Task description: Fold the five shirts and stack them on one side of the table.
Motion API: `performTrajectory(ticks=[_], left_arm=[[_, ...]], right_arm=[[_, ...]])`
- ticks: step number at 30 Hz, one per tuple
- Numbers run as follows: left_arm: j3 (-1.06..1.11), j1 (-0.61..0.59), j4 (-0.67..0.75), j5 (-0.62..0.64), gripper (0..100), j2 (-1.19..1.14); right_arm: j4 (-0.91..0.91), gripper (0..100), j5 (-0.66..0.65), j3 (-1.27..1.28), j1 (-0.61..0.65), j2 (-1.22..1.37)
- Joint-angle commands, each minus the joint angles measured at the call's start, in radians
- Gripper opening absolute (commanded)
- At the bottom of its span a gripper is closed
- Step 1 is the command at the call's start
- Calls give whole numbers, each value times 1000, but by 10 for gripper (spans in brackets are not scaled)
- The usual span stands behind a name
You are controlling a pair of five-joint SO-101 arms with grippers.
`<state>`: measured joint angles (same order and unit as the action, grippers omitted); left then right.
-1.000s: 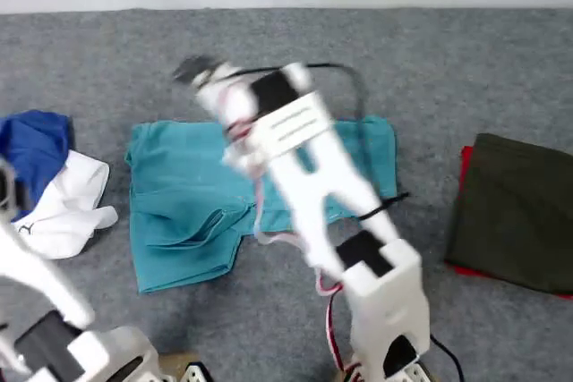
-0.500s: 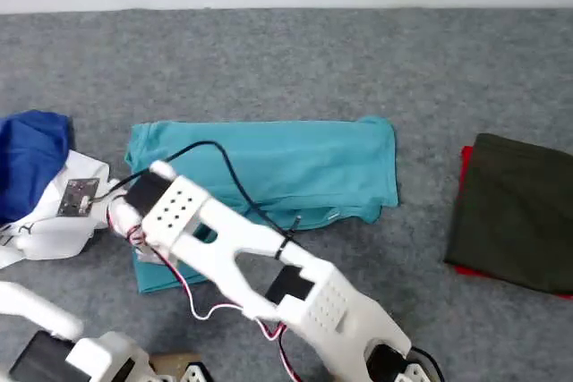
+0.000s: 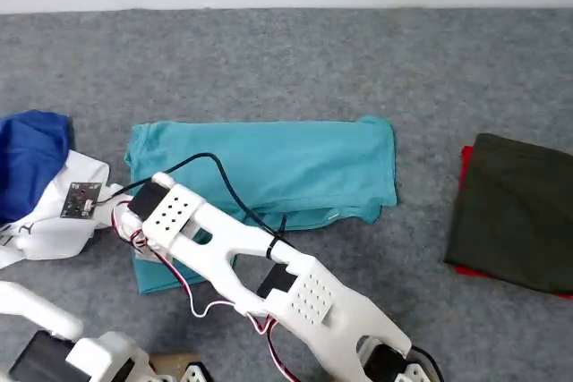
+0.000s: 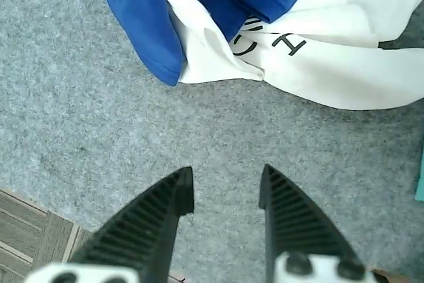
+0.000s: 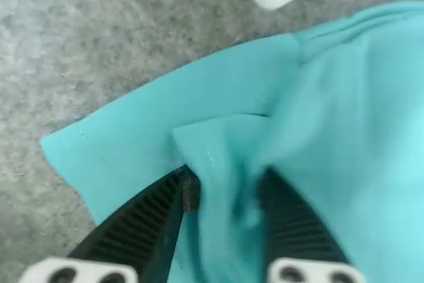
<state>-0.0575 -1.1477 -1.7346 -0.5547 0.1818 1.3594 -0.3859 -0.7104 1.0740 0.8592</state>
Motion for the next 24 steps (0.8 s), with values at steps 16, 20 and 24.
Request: performTrajectory(ticks=[16,20,24], left_arm=[[19,2,-20,-12,173,48],[19,2,-20,-12,173,48],[19,2,-20,-12,173,48]], right_arm=[[314,35,-68,-427,-5,-8],[278,44,-61,-396,8,27],[291,167,-54,-399,13,71]])
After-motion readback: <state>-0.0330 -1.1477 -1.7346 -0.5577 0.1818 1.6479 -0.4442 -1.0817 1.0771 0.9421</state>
